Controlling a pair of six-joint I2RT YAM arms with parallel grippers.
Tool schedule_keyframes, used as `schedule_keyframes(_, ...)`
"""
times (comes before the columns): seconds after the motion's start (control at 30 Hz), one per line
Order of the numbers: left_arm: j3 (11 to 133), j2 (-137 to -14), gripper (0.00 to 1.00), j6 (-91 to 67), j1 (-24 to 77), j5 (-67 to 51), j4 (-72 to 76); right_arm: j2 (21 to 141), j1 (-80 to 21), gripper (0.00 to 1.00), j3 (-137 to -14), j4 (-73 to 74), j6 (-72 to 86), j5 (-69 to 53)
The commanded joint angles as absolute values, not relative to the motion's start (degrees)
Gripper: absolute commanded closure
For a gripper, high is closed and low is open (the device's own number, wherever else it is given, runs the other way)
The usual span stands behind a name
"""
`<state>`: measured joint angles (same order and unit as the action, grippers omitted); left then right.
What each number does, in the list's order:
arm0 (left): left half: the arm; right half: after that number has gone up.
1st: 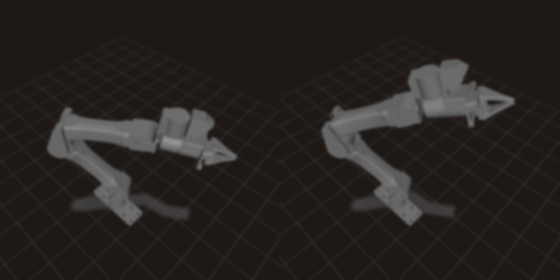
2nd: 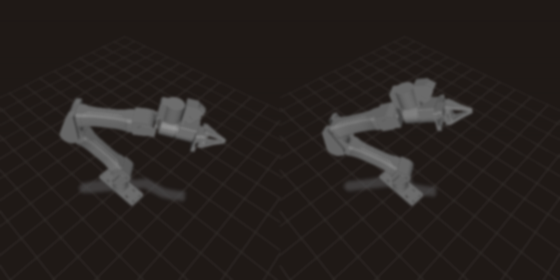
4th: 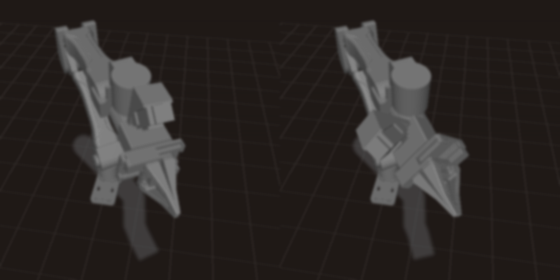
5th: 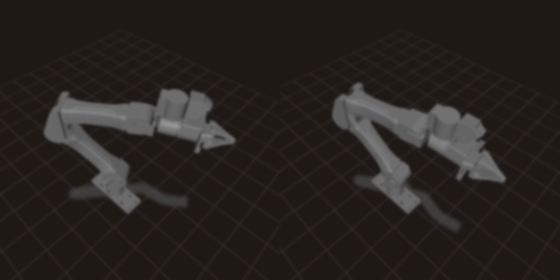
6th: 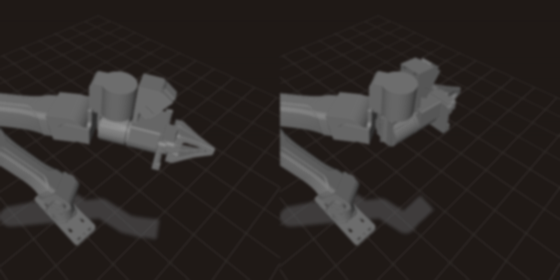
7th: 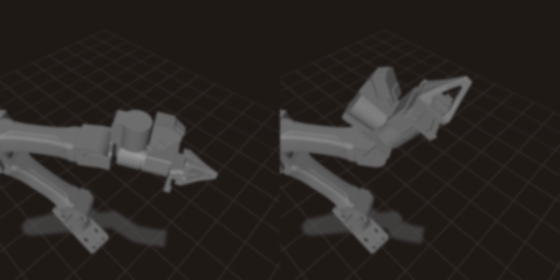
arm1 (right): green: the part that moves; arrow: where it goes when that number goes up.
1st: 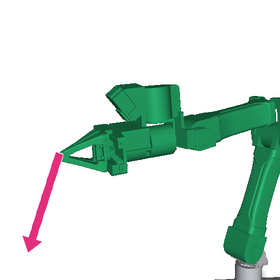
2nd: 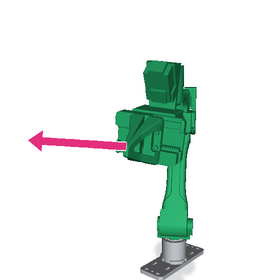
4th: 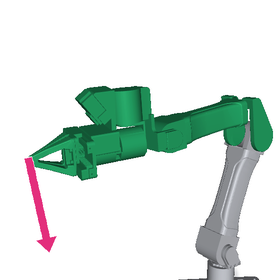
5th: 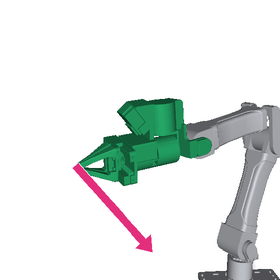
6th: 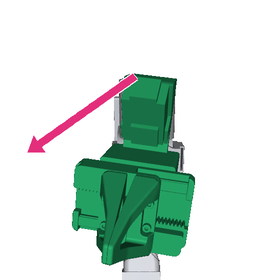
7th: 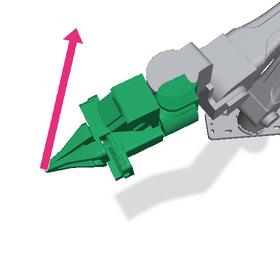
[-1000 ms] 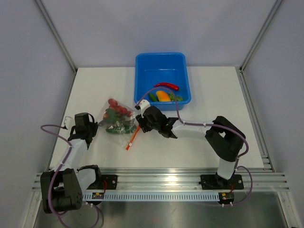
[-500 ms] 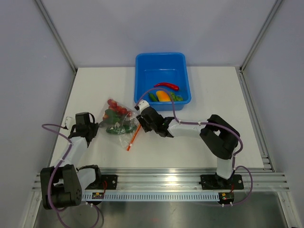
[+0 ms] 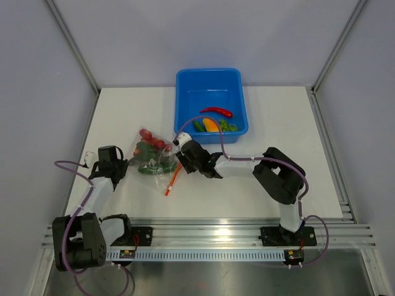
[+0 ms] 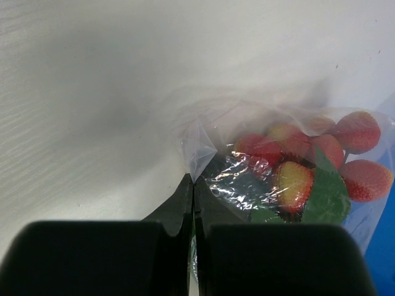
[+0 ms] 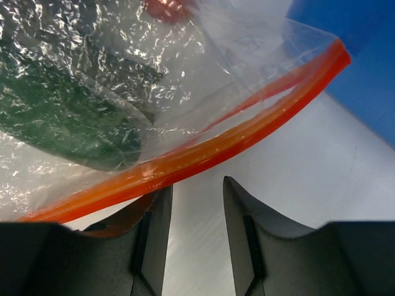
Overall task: Open the zip-top bag and remove the fake food
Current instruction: Pick up the fake vegetable from the zipper food storage bag.
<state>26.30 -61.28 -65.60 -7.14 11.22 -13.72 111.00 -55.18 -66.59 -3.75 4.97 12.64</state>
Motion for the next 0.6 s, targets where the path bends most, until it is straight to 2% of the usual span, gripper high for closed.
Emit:
schedule_keyframes(0.0,28.39,-61.79,1.00,-64.95,-7.21,12.22,-13.09,111.71,-55.46,0.54,-69.79,-7.38,2.29,9.06)
schedule_keyframes(0.23,28.48,-61.96,1.00,-64.78,-6.94,12.04,-13.01,111.36,-56.07,0.52,-69.61,-11.42,0.71,5.19)
schedule_keyframes(0.27,28.48,-62.05,1.00,-64.69,-6.94,12.13,-12.92,111.27,-56.60,0.51,-69.70,-11.95,0.36,4.92)
schedule_keyframes(0.33,28.39,-62.22,1.00,-64.69,-6.86,12.13,-12.66,111.62,-57.30,0.41,-70.13,-12.13,-2.02,4.83)
schedule_keyframes(0.57,29.44,-63.11,1.00,-63.46,-6.33,11.69,-12.92,113.03,-59.76,0.29,-71.28,-12.22,-6.06,6.77)
